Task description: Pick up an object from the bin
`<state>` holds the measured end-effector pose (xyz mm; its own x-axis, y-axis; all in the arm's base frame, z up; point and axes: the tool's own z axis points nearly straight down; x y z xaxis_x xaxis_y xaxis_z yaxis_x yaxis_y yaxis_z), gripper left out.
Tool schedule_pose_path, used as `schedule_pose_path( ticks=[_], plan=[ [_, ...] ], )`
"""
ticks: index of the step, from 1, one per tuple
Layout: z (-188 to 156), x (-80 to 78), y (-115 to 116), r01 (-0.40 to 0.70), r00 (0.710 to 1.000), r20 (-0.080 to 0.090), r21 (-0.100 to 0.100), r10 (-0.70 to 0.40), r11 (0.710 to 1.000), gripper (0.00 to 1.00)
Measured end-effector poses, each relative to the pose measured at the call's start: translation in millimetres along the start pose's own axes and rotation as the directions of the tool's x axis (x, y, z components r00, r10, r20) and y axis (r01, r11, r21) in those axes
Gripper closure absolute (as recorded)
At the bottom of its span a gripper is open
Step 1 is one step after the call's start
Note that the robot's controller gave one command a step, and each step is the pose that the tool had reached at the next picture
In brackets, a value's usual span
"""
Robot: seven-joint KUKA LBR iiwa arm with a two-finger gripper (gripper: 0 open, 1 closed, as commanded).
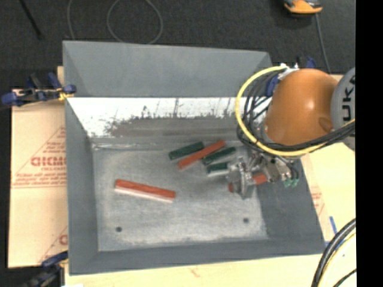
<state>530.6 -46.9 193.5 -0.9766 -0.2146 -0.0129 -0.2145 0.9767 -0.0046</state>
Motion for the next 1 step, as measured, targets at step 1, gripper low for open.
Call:
schedule_pose_path(
  ticks=[1],
  plan=[
    [-67.6,-21.3,-13.0,0.007,1.0,0.0,0.0,-0.007,1.0,1.0]
  ],
)
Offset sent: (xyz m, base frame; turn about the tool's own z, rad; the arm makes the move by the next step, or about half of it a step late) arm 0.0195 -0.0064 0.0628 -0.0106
